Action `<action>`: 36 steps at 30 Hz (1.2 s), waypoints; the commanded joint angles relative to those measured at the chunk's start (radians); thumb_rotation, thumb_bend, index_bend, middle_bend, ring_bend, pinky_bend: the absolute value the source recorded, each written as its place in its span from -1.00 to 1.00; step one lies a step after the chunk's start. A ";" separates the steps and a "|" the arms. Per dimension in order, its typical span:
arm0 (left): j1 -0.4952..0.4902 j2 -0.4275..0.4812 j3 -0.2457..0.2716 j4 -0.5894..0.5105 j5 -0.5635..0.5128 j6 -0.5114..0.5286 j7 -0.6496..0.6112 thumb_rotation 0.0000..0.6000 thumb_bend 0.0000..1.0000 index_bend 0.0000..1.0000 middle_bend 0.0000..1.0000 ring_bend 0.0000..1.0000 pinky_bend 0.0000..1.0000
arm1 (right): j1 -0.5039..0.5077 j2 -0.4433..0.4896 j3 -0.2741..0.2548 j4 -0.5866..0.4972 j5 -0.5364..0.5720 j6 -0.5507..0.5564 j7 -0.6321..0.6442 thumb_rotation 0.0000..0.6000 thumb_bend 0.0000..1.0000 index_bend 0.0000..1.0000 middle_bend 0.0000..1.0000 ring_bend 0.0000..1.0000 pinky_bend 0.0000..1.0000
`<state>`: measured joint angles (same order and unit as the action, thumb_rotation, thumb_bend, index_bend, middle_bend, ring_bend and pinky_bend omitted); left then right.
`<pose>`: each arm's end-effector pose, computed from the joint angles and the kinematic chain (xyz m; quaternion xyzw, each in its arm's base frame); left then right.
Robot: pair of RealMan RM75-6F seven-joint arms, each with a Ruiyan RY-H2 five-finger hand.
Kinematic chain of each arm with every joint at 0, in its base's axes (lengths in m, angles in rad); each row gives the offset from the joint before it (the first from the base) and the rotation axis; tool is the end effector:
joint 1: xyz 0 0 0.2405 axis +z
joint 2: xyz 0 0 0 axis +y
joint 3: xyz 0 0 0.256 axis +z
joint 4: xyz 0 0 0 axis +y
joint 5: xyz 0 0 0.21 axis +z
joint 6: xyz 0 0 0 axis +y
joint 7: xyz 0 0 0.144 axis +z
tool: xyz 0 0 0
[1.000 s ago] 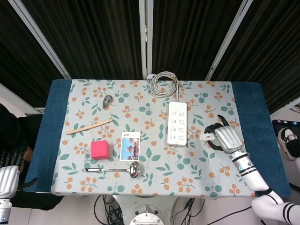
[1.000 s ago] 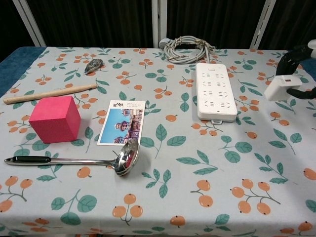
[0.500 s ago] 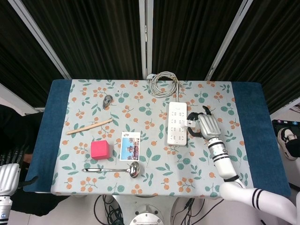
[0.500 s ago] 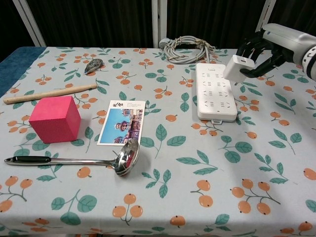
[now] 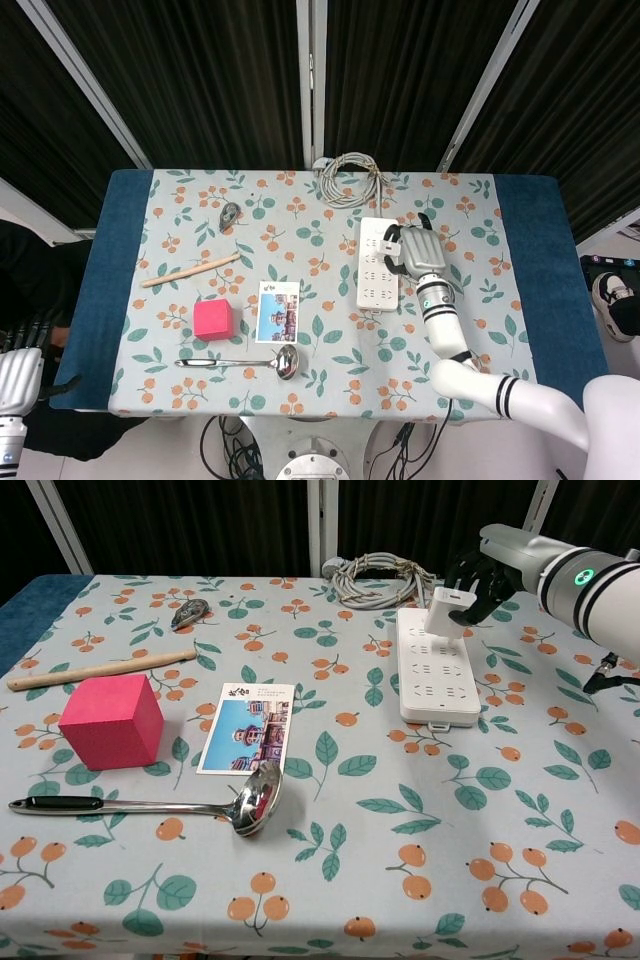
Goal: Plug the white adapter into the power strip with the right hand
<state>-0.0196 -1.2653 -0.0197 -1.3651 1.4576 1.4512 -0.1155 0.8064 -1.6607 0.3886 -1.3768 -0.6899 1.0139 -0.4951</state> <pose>-0.3656 0.1535 0.1300 -0.5688 -0.4379 -0.3488 0.6025 -0.1412 -0.3950 -0.0084 0.6099 -0.4903 0.3724 0.4990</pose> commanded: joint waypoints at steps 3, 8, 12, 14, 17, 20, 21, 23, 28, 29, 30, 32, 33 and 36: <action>0.000 -0.002 0.000 0.004 -0.002 -0.001 -0.004 1.00 -0.88 -0.88 -1.00 -1.00 -1.00 | 0.022 -0.015 -0.002 0.021 0.024 -0.009 -0.018 1.00 0.09 0.67 0.33 -0.24 -0.99; -0.003 -0.003 -0.001 0.007 -0.003 -0.003 -0.005 1.00 -0.88 -0.88 -1.00 -1.00 -1.00 | 0.029 -0.015 -0.010 0.016 0.034 -0.006 -0.022 1.00 0.09 0.67 0.33 -0.24 -1.00; -0.003 -0.003 -0.002 0.007 -0.002 -0.003 -0.006 1.00 -0.88 -0.88 -1.00 -1.00 -1.00 | 0.034 -0.014 -0.017 0.014 0.047 -0.004 -0.031 1.00 0.09 0.67 0.33 -0.24 -1.00; -0.003 -0.003 -0.001 0.008 -0.003 -0.004 -0.007 1.00 -0.88 -0.88 -1.00 -1.00 -1.00 | 0.036 -0.016 -0.020 0.020 0.053 -0.003 -0.032 1.00 0.09 0.66 0.33 -0.24 -1.00; -0.003 -0.004 -0.001 0.010 -0.005 -0.005 -0.008 1.00 -0.88 -0.88 -1.00 -1.00 -1.00 | 0.039 -0.019 -0.022 0.027 0.060 -0.007 -0.028 1.00 0.09 0.66 0.33 -0.24 -1.00; -0.003 -0.006 -0.001 0.012 -0.006 -0.006 -0.009 1.00 -0.88 -0.88 -1.00 -1.00 -1.00 | 0.042 -0.022 -0.025 0.032 0.061 -0.010 -0.023 1.00 0.09 0.66 0.33 -0.24 -1.00; -0.002 -0.006 -0.001 0.013 -0.006 -0.006 -0.010 1.00 -0.88 -0.88 -1.00 -1.00 -1.00 | 0.043 -0.022 -0.026 0.033 0.061 -0.010 -0.023 1.00 0.09 0.66 0.33 -0.24 -1.00; -0.003 -0.006 0.000 0.013 -0.007 -0.006 -0.011 1.00 -0.88 -0.88 -1.00 -1.00 -1.00 | 0.045 -0.025 -0.027 0.036 0.061 -0.009 -0.020 1.00 0.09 0.66 0.33 -0.24 -1.00; -0.003 -0.008 0.000 0.018 -0.008 -0.009 -0.014 1.00 -0.88 -0.88 -1.00 -1.00 -1.00 | 0.048 -0.032 -0.032 0.046 0.062 -0.010 -0.015 1.00 0.09 0.66 0.33 -0.24 -1.00; -0.004 -0.009 0.000 0.019 -0.008 -0.010 -0.014 1.00 -0.88 -0.88 -1.00 -1.00 -1.00 | 0.049 -0.035 -0.033 0.049 0.061 -0.011 -0.013 1.00 0.09 0.66 0.33 -0.24 -1.00; -0.004 -0.010 0.000 0.020 -0.008 -0.011 -0.015 1.00 -0.88 -0.88 -1.00 -1.00 -1.00 | 0.050 -0.039 -0.035 0.056 0.060 -0.011 -0.011 1.00 0.09 0.66 0.33 -0.24 -1.00; -0.004 -0.011 0.000 0.021 -0.009 -0.012 -0.016 1.00 -0.88 -0.88 -1.00 -1.00 -1.00 | 0.052 -0.046 -0.036 0.068 0.057 -0.014 -0.006 1.00 0.09 0.66 0.33 -0.24 -1.00; -0.004 -0.011 0.000 0.022 -0.009 -0.012 -0.016 1.00 -0.88 -0.88 -1.00 -1.00 -1.00 | 0.053 -0.050 -0.036 0.075 0.056 -0.016 -0.002 1.00 0.09 0.66 0.33 -0.24 -1.00; -0.003 -0.011 0.001 0.023 -0.011 -0.012 -0.017 1.00 -0.88 -0.88 -1.00 -1.00 -1.00 | 0.057 -0.063 -0.036 0.101 0.051 -0.023 0.008 1.00 0.09 0.66 0.33 -0.23 -1.00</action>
<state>-0.0222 -1.2765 -0.0191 -1.3422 1.4462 1.4391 -0.1329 0.8614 -1.7183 0.3527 -1.2831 -0.6364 0.9941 -0.4915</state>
